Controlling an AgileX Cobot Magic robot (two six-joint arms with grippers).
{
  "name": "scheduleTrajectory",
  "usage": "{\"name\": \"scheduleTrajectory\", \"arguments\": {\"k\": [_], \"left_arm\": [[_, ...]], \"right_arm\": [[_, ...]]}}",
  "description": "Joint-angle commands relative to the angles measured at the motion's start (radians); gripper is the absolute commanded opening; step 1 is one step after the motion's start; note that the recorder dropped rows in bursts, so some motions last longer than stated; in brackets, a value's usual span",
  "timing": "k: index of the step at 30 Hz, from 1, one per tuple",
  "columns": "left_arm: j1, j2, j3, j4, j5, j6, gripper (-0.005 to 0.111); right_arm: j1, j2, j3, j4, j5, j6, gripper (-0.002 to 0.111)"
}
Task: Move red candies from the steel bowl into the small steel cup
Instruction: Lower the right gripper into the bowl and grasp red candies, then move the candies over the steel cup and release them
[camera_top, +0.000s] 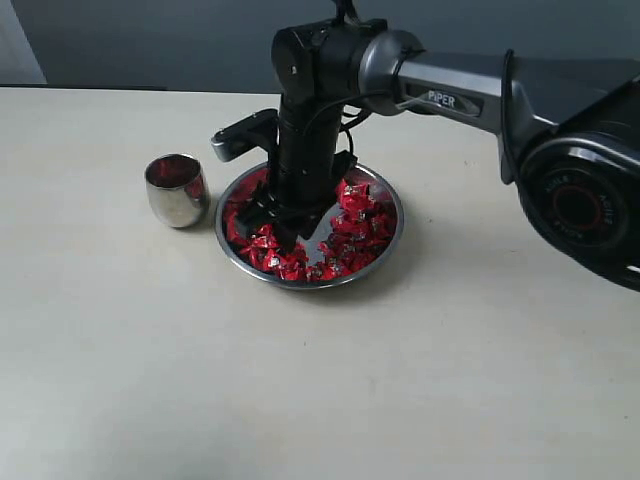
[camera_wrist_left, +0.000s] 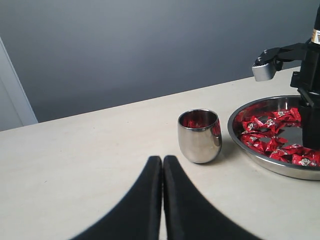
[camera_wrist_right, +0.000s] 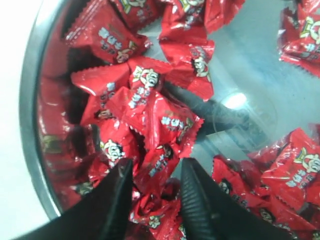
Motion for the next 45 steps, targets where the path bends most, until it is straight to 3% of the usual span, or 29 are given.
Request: {"name": "scheduleTrajectory", "arguments": {"k": [1, 12, 19, 31, 45], "left_arm": [[0.001, -0.005, 0.005, -0.006, -0.003, -0.002, 0.002], [0.001, -0.005, 0.005, -0.006, -0.003, -0.002, 0.002], [0.001, -0.005, 0.005, -0.006, -0.003, -0.002, 0.002], [0.001, -0.005, 0.005, -0.006, -0.003, -0.002, 0.002], [0.001, -0.005, 0.005, -0.006, -0.006, -0.002, 0.002]], "right_arm": [[-0.003, 0.010, 0.002, 0.005, 0.014, -0.002, 0.033], [-0.003, 0.047, 0.002, 0.003, 0.011, -0.002, 0.031], [-0.003, 0.037, 0.002, -0.005, -0.008, -0.002, -0.001], [-0.003, -0.071, 0.002, 0.026, -0.222, 0.010, -0.001], [-0.001, -0.073, 0.002, 0.370, -0.564, -0.081, -0.001]]}}
